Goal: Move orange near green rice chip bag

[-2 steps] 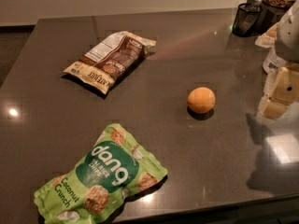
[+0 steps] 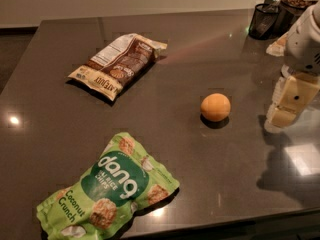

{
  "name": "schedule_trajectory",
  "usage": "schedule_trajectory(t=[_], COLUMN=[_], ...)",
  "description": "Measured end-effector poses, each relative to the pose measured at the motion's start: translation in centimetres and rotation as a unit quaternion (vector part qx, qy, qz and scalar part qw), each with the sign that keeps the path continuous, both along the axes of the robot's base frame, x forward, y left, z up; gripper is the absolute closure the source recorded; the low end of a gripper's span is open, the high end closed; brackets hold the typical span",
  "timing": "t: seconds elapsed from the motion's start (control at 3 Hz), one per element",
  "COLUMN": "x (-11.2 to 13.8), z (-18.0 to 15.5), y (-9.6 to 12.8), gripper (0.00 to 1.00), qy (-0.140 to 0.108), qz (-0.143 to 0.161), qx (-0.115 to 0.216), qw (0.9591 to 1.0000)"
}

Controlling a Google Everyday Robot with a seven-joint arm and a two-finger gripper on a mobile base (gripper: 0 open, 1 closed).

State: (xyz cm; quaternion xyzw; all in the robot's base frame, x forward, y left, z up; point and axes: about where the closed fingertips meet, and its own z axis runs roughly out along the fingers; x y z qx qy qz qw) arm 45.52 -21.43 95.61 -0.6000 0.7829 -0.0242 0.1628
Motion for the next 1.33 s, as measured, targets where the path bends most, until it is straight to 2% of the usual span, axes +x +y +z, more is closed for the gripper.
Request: schedule_trajectory(t=[0.33, 0.67, 1.33], x=[1.4, 2.9, 4.1], z=[-1.9, -4.0, -7.1], y=[0.2, 1.4, 5.7], gripper=[0.00, 0.00, 0.00], qy=[0.008, 0.020, 0.040], qz=[-0.001, 0.004, 0.039], qx=[0.006, 0.018, 0.049], qw=[1.0000, 0.9996, 0.9973])
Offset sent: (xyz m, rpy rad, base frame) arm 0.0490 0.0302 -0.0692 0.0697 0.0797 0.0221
